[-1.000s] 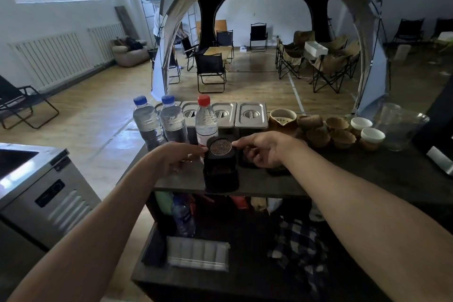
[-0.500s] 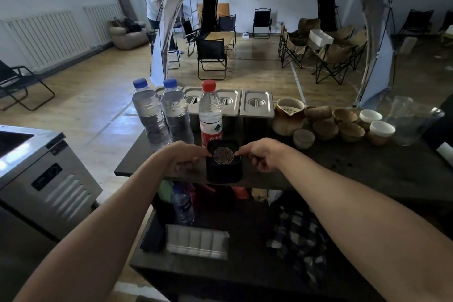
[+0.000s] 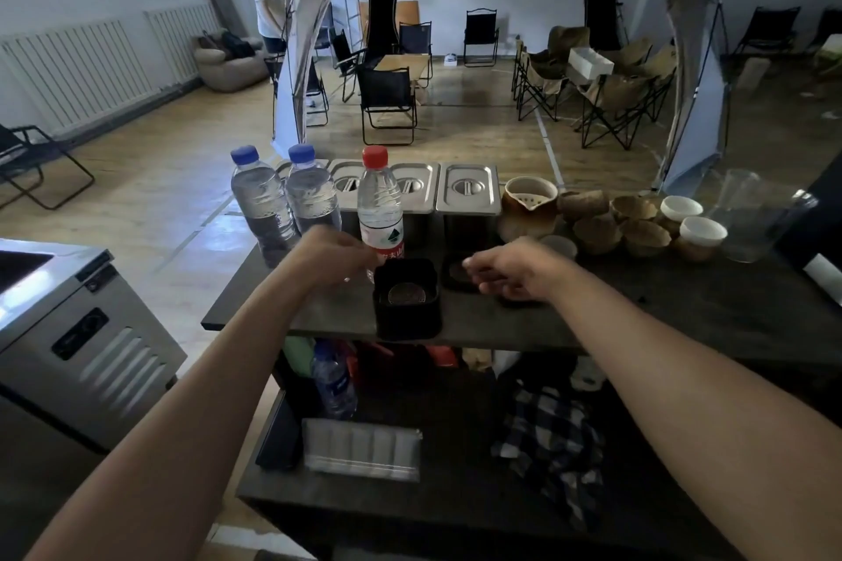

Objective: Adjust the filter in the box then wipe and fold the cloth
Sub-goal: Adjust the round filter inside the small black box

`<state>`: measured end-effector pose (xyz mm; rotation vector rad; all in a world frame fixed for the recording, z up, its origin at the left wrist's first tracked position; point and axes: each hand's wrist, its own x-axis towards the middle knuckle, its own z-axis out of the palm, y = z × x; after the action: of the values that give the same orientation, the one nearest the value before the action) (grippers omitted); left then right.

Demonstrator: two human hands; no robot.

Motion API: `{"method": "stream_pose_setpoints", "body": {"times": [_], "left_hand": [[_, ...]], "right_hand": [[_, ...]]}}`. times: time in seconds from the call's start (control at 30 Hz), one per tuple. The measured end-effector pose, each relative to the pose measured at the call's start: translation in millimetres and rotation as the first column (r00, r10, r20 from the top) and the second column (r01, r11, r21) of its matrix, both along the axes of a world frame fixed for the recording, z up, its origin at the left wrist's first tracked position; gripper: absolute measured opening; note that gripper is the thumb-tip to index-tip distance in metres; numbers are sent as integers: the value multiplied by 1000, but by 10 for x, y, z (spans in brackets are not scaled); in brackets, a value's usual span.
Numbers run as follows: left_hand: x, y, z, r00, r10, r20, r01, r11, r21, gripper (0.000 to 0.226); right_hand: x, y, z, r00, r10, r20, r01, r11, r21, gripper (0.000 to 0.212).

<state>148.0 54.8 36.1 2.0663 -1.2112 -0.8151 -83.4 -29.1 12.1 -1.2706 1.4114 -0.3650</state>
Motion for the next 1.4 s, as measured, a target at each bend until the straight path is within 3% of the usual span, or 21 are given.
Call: {"method": "stream_pose_setpoints", "body": {"times": [0.07,0.13,0.3,0.47,0.67,0.87,1.03,1.17,1.4], "left_hand": [[-272,10,203,993,-101,-63,88,979,-183,12],[-641,-89,309,969,-216,-120,182,953,-244,14],[-1385,-637,2,949,-293,-114,297,954,27,23],[-1623,-808,-270,970,-167,-174,196,966,169,40],[-1733,-814,-319,952,-72,-297,115,985,129,37],[-1688,-784,-285,951,-13,-308,34,997,63,3],[-1349,-681,-107,975,-54,-216,35,995,-90,18],[-904,-400,68,965,-11,-261,-40,981,-191,27],[-193,81,99,861,107,-497,-203,969,-144,30]], "right_hand": [[-271,-97,78,996,-84,29,85,996,-32,14],[-519,-178,79,988,-153,12,153,986,-65,15],[-833,-238,-81,972,-231,-35,226,968,-112,15],[-866,-241,-220,950,-304,74,310,944,-115,12],[-851,-281,-370,933,-341,118,352,932,-88,9],[-888,-294,-378,928,-353,118,366,924,-110,15],[-789,-234,-147,914,-336,225,370,920,-130,13],[-486,-167,81,892,-259,371,268,963,29,16],[169,32,237,918,-95,385,49,990,129,13]]}}
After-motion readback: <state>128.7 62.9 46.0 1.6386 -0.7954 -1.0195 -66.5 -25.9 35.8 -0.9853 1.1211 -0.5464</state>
